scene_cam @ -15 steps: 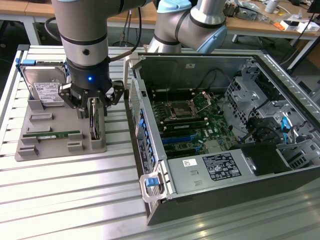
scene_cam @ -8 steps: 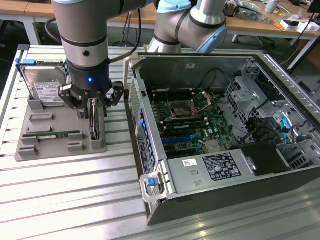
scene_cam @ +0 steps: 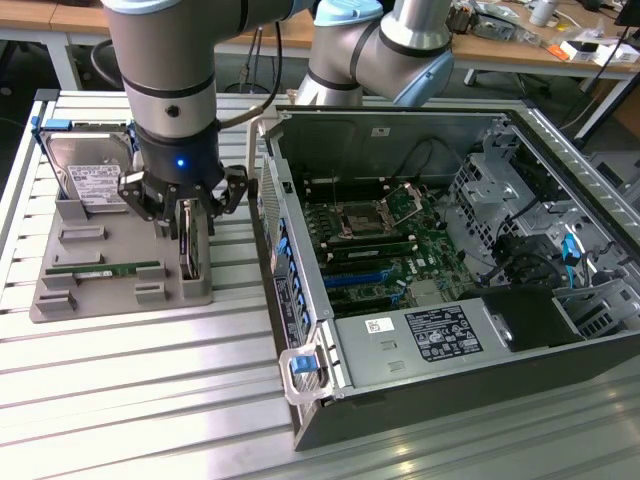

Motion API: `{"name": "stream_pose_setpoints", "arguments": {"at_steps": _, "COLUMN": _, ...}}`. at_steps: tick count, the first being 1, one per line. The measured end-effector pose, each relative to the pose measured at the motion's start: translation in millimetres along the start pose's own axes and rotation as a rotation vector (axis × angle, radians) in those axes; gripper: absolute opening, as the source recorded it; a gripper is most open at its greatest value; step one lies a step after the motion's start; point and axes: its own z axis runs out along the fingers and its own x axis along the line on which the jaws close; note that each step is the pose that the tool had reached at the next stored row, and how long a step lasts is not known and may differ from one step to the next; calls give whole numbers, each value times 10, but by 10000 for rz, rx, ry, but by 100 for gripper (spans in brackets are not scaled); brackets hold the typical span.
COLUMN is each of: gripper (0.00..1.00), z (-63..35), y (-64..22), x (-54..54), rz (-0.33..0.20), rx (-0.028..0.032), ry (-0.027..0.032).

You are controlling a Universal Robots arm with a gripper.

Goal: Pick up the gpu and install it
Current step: 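Pick up the gpu and move the gpu toward the slot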

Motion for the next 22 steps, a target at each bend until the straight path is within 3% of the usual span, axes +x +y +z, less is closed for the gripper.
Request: {"name": "stream_pose_setpoints", "arguments": {"at_steps": 22, "gripper": 50, "z": 96, "y": -8, "x": 2, "rz": 0, "rx": 0, "ry": -1}}
